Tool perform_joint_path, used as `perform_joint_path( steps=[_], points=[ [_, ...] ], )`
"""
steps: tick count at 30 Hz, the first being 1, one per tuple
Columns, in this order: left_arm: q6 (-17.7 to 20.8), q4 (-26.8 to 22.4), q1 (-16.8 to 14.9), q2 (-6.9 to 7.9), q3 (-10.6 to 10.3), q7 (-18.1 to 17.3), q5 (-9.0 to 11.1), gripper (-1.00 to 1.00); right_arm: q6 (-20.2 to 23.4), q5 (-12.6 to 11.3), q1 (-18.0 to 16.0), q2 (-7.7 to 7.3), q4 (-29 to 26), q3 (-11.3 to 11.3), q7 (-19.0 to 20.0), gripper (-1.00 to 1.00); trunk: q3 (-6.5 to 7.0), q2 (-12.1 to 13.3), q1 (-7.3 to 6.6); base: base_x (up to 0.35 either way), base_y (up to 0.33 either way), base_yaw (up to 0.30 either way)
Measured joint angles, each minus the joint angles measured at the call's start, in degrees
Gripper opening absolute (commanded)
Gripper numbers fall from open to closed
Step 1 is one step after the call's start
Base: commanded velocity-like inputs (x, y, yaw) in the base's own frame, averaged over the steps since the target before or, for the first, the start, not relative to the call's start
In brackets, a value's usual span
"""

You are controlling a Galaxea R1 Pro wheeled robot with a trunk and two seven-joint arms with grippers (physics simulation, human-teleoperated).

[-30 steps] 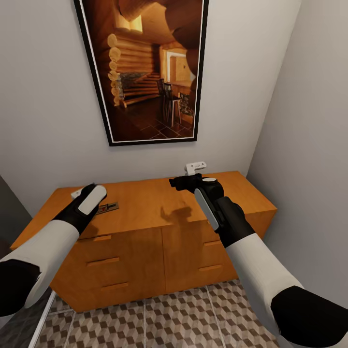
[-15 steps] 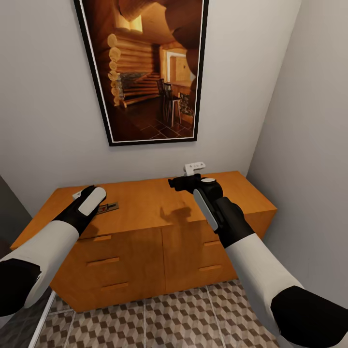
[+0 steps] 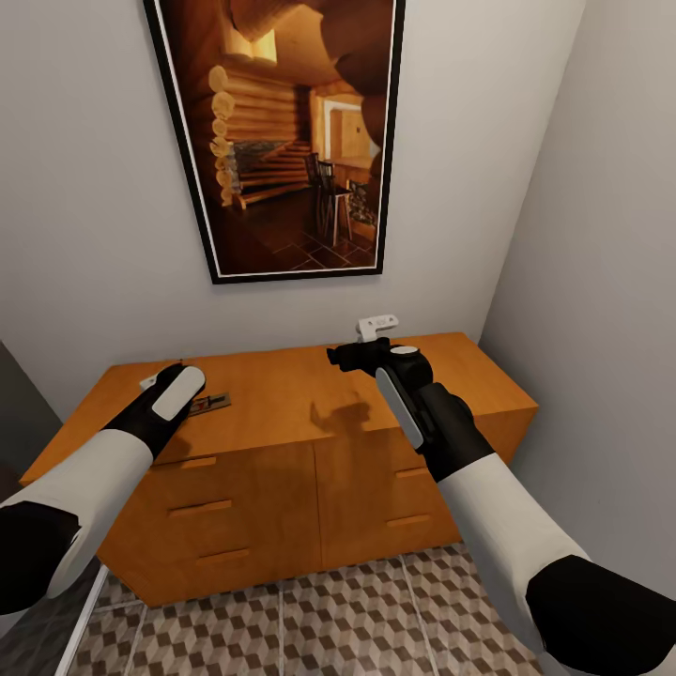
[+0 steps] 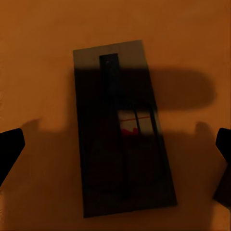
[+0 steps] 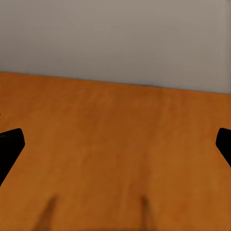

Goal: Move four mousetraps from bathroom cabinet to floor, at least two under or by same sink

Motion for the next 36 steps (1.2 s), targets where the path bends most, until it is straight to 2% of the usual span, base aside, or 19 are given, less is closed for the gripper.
perform_joint_path(
  steps=[10, 24, 30, 36],
  points=[
    [-0.1, 0.6, 0.0, 0.14, 0.1, 0.0, 0.0, 1.0, 0.0, 0.0, 0.0, 0.0, 0.0, 0.0, 0.0, 1.0, 0.0, 0.0, 0.0, 0.0, 0.0, 0.0],
    [-3.1, 1.8, 0.0, 0.18, 0.0, -0.2, 0.1, 1.0, 0.0, 0.0, 0.0, 0.0, 0.0, 0.0, 0.0, 1.0, 0.0, 0.0, 0.0, 0.0, 0.0, 0.0],
    [-3.2, 2.7, 0.0, 0.18, 0.0, -1.4, 0.1, 1.0, 0.0, 0.0, 0.0, 0.0, 0.0, 0.0, 0.0, 1.0, 0.0, 0.0, 0.0, 0.0, 0.0, 0.0],
    [-3.7, 4.0, -0.1, 0.17, 0.0, -4.2, -0.3, 1.0, 0.0, 0.0, 0.0, 0.0, 0.0, 0.0, 0.0, 1.0, 0.01, 0.0, -0.01, 0.0, 0.0, 0.0]
  ],
)
